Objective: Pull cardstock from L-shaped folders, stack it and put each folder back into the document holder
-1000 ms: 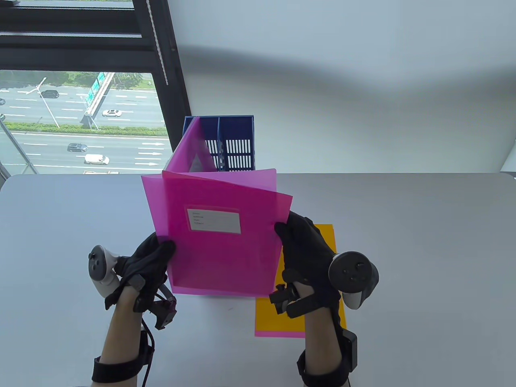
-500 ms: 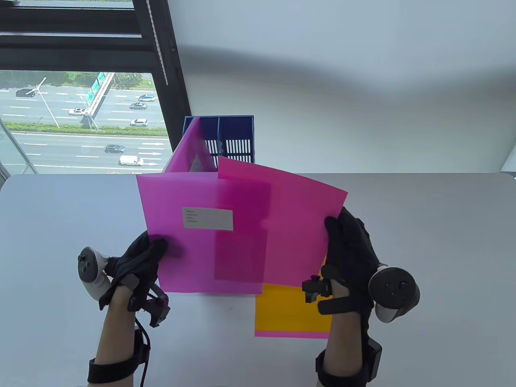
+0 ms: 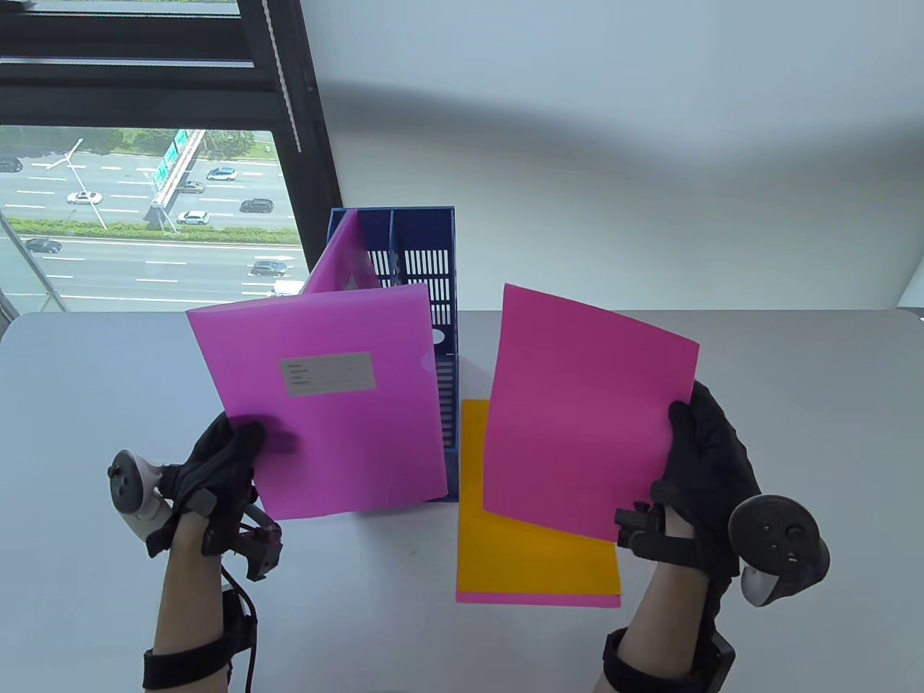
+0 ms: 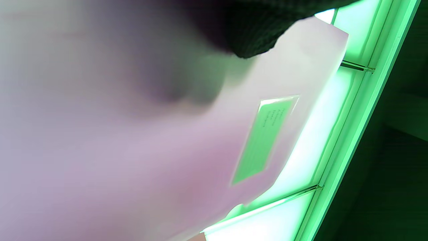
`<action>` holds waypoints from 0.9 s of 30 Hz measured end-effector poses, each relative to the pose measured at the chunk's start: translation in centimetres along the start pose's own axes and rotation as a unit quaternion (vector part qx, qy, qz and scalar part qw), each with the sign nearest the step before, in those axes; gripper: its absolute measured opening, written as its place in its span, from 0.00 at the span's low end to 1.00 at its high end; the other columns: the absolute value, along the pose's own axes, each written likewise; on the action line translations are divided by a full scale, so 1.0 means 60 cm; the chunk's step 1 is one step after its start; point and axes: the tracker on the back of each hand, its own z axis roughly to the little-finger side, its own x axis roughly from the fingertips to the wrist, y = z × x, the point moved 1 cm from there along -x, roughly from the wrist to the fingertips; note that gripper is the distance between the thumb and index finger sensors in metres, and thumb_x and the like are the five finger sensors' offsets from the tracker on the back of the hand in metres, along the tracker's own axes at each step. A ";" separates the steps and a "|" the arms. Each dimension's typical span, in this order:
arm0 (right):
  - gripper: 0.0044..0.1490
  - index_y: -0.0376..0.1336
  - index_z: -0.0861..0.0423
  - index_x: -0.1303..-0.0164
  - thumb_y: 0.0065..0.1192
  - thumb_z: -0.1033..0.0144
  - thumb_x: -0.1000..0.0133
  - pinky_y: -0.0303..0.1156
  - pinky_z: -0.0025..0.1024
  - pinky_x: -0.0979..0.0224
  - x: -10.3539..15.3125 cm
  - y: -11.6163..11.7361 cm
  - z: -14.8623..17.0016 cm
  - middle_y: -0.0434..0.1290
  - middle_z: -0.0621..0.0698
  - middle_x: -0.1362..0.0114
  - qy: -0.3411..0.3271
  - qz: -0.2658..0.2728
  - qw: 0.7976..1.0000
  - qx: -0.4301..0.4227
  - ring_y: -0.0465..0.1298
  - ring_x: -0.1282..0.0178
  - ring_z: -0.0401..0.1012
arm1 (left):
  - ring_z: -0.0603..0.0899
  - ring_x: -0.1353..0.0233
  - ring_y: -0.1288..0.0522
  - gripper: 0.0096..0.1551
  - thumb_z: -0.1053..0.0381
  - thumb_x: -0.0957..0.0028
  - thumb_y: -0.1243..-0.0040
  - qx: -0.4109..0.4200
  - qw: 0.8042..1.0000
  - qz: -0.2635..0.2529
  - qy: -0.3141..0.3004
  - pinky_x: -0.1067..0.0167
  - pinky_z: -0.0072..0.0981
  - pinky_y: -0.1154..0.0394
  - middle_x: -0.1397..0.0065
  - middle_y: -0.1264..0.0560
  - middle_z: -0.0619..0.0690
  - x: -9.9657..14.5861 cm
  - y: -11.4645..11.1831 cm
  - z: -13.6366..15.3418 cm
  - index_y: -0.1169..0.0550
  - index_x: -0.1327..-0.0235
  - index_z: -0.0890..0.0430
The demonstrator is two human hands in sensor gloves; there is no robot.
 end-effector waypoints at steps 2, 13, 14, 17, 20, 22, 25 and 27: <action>0.23 0.70 0.47 0.31 0.68 0.58 0.37 0.67 0.49 0.24 -0.005 0.016 0.018 0.82 0.49 0.43 0.026 -0.041 0.998 0.028 0.80 0.61 0.37 | 0.59 0.40 0.16 0.22 0.49 0.37 0.42 0.002 1.000 -0.001 -0.001 0.30 0.60 0.31 0.37 0.19 0.49 0.000 0.000 -0.001 0.22 0.31 0.51; 0.25 0.69 0.50 0.30 0.69 0.57 0.37 0.66 0.48 0.24 -0.003 0.159 0.125 0.82 0.49 0.43 0.151 -0.190 0.967 0.080 0.80 0.61 0.37 | 0.59 0.40 0.16 0.22 0.48 0.37 0.42 0.001 1.000 0.003 0.000 0.30 0.60 0.31 0.37 0.19 0.49 0.000 0.000 0.004 0.22 0.31 0.51; 0.26 0.69 0.50 0.29 0.69 0.57 0.37 0.65 0.48 0.24 -0.001 0.168 0.131 0.81 0.49 0.43 0.158 -0.192 0.965 0.086 0.80 0.60 0.37 | 0.59 0.40 0.16 0.22 0.48 0.37 0.42 0.001 1.000 0.004 0.000 0.30 0.60 0.31 0.37 0.19 0.49 0.000 -0.001 0.004 0.22 0.31 0.51; 0.28 0.67 0.51 0.27 0.69 0.57 0.37 0.63 0.48 0.22 0.007 0.190 0.143 0.80 0.49 0.40 0.176 -0.182 0.961 0.116 0.80 0.58 0.38 | 0.59 0.40 0.16 0.22 0.48 0.37 0.42 -0.001 1.000 0.006 0.000 0.30 0.60 0.31 0.37 0.19 0.49 0.000 -0.001 0.005 0.22 0.31 0.51; 0.36 0.59 0.51 0.19 0.68 0.57 0.37 0.57 0.51 0.19 0.014 0.215 0.149 0.75 0.51 0.30 0.182 -0.201 0.953 0.135 0.78 0.50 0.41 | 0.59 0.40 0.16 0.22 0.48 0.37 0.42 -0.001 1.000 0.008 0.001 0.30 0.60 0.31 0.37 0.19 0.49 -0.001 -0.002 0.007 0.22 0.31 0.51; 0.40 0.55 0.50 0.17 0.68 0.56 0.37 0.53 0.53 0.17 0.019 0.228 0.152 0.70 0.52 0.25 0.184 -0.210 0.950 0.142 0.76 0.42 0.43 | 0.59 0.40 0.16 0.22 0.48 0.37 0.42 -0.001 1.000 0.008 0.002 0.30 0.60 0.31 0.37 0.19 0.49 -0.001 -0.003 0.007 0.22 0.31 0.52; 0.41 0.53 0.49 0.15 0.67 0.52 0.36 0.48 0.54 0.17 0.024 0.241 0.158 0.64 0.53 0.19 0.184 -0.230 0.942 0.164 0.72 0.31 0.48 | 0.59 0.40 0.16 0.22 0.48 0.36 0.42 -0.001 1.000 0.009 0.003 0.30 0.60 0.31 0.37 0.19 0.48 -0.001 -0.003 0.008 0.22 0.31 0.51; 0.41 0.54 0.49 0.16 0.67 0.51 0.36 0.46 0.55 0.17 0.027 0.246 0.165 0.62 0.55 0.18 0.193 -0.236 0.938 0.167 0.69 0.27 0.51 | 0.59 0.40 0.16 0.22 0.48 0.36 0.42 0.000 1.000 0.009 0.003 0.30 0.60 0.31 0.37 0.19 0.49 -0.001 -0.004 0.008 0.22 0.31 0.51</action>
